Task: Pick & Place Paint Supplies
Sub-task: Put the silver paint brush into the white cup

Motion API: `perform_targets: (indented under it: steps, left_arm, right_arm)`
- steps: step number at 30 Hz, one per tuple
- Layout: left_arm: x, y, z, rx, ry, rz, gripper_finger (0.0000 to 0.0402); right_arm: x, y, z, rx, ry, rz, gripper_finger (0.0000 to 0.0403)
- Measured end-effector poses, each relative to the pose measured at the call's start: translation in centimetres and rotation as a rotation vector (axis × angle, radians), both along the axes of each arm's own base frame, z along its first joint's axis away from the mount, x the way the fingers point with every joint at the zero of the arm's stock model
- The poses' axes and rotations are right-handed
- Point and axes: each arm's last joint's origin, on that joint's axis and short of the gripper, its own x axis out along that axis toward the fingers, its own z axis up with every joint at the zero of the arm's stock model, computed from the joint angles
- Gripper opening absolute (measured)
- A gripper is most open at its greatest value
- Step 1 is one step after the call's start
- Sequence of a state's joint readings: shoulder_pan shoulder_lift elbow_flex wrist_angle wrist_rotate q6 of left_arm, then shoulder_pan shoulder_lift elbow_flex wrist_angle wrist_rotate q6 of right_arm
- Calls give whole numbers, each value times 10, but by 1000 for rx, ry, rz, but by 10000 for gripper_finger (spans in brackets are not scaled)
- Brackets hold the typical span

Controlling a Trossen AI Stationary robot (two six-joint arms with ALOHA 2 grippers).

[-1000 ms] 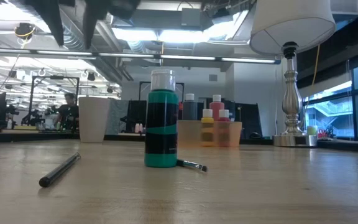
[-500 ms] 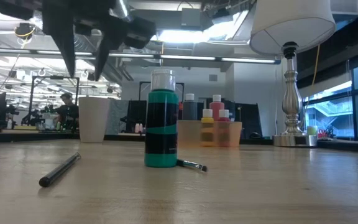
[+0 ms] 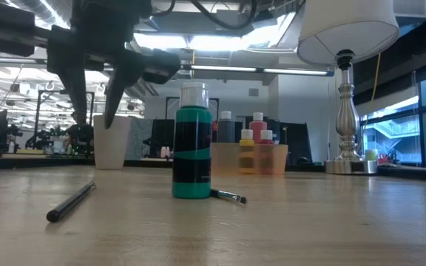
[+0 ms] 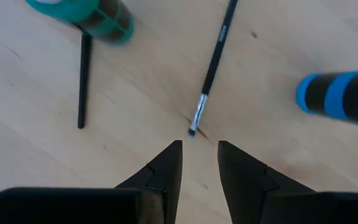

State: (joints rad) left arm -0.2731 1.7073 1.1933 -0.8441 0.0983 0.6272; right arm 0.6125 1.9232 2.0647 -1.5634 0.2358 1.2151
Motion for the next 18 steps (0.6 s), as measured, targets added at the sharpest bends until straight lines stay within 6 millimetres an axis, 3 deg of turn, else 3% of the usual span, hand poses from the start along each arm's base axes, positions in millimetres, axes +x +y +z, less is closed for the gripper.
perform_targets:
  steps: [18]
  left_arm:
    - [6, -3, -6, 1, -45, -33, 103]
  right_arm:
    - [-3, 3, 0, -7, 7, 23, 240]
